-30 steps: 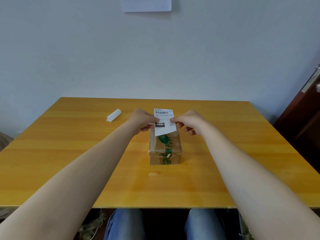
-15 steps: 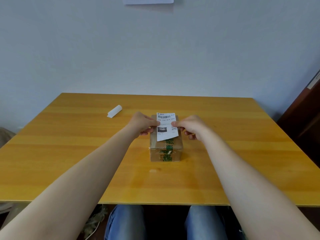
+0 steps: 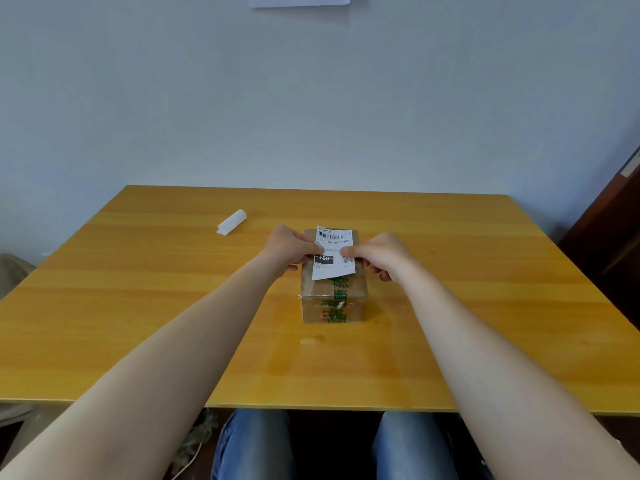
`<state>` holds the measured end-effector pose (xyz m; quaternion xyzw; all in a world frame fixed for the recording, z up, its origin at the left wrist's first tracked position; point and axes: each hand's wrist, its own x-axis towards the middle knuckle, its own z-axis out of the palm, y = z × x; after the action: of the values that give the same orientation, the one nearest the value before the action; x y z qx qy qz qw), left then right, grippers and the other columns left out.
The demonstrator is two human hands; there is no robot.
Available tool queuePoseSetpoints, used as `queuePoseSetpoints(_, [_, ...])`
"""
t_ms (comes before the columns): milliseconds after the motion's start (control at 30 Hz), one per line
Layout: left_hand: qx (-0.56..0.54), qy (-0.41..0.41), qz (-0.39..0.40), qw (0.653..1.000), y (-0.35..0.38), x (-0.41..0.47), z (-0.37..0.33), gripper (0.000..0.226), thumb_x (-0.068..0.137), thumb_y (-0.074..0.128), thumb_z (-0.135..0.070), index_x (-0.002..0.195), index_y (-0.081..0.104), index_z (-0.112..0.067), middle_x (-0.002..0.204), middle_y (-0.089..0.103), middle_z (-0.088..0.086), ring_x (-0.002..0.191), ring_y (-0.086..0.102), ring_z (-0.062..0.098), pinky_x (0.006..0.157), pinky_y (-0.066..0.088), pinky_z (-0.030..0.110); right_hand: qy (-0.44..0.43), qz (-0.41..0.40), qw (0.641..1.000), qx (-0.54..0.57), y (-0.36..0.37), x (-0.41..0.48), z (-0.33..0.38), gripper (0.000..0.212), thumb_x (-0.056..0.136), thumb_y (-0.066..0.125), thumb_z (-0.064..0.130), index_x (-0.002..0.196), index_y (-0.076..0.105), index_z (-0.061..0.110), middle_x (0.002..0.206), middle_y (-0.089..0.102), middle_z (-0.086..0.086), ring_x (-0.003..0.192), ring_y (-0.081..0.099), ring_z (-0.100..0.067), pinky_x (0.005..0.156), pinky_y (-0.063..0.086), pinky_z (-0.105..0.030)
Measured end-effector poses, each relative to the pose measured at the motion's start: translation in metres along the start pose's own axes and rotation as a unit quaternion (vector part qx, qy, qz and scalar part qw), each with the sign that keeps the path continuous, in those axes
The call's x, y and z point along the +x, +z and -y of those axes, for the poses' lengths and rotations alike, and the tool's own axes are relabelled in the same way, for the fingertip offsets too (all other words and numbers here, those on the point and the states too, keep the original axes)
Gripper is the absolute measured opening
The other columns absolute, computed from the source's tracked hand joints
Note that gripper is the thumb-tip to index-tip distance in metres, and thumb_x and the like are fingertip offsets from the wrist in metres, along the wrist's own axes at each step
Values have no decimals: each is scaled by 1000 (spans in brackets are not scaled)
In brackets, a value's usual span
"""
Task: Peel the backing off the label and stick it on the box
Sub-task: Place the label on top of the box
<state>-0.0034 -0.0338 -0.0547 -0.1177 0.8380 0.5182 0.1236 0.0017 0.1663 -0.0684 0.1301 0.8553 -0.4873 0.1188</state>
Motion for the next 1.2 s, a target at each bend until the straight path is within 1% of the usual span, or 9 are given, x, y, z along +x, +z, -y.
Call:
queuePoseSetpoints(133, [7, -2, 1, 1000, 1, -1, 0, 23, 82, 88, -25, 81, 67, -16, 86, 73, 2, 73, 62, 14, 67, 49, 32, -1, -3, 1000, -2, 0, -1, 1, 35, 83, 89, 38, 76, 65, 15, 68, 59, 1, 53, 43, -17, 47, 31, -27])
queuePoseSetpoints(233, [4, -1, 2, 1000, 3, -2, 1, 24, 83, 88, -23, 78, 66, -16, 80, 72, 0, 72, 62, 13, 71, 52, 35, -2, -3, 1000, -2, -1, -3, 2, 31, 84, 89, 36, 82, 68, 13, 69, 60, 1, 54, 44, -17, 49, 32, -26])
queuePoseSetpoints(333, [-4, -4, 0, 1000, 4, -2, 1, 25, 83, 88, -21, 77, 65, -16, 81, 73, 2, 76, 63, 16, 79, 57, 39, -4, -2, 1000, -6, -2, -3, 2, 31, 84, 89, 35, 91, 72, 11, 71, 62, 1, 54, 45, -16, 49, 32, -26])
queuePoseSetpoints(533, [-17, -9, -5, 1000, 3, -3, 2, 26, 83, 88, -20, 77, 63, -16, 80, 73, 3, 76, 63, 18, 76, 56, 38, -7, -3, 1000, -18, -1, -2, 4, 30, 85, 88, 35, 90, 71, 11, 69, 60, 1, 53, 44, -16, 49, 30, -25])
queuePoseSetpoints(667, [-21, -6, -6, 1000, 4, -3, 3, 26, 82, 88, -19, 76, 63, -16, 84, 74, 6, 77, 64, 19, 80, 58, 40, -5, -3, 1000, -22, -1, -1, 3, 32, 84, 88, 36, 96, 76, 9, 69, 61, 0, 51, 45, -17, 48, 30, -25])
queuePoseSetpoints(767, [-25, -2, -7, 1000, 5, -2, 5, 26, 82, 88, -19, 76, 63, -16, 83, 74, 6, 76, 64, 19, 74, 55, 38, -12, -6, 999, -34, 0, 1, 2, 30, 84, 89, 36, 91, 75, 10, 68, 61, -1, 49, 46, -17, 46, 30, -25])
queuePoseSetpoints(933, [-21, 6, -17, 1000, 6, -1, 6, 26, 81, 88, -19, 77, 63, -15, 90, 78, 11, 78, 66, 21, 71, 54, 37, -45, -8, 996, -83, 1, 2, 3, 36, 82, 90, 36, 69, 64, 16, 62, 63, -1, 47, 47, -18, 43, 29, -24])
queuePoseSetpoints(1067, [-22, 9, -18, 1000, 6, -1, 7, 27, 81, 88, -18, 73, 63, -16, 86, 75, 11, 76, 64, 22, 73, 53, 38, -50, -13, 994, -95, 2, 2, 5, 34, 82, 90, 38, 73, 67, 15, 69, 67, -4, 45, 46, -17, 43, 30, -24])
queuePoseSetpoints(1200, [-6, 20, -27, 999, 6, -1, 8, 27, 81, 88, -21, 72, 62, -17, 83, 74, 8, 75, 63, 21, 68, 52, 36, -51, -15, 994, -99, 2, 3, 4, 34, 82, 90, 39, 73, 67, 16, 70, 69, -6, 44, 46, -17, 45, 32, -25])
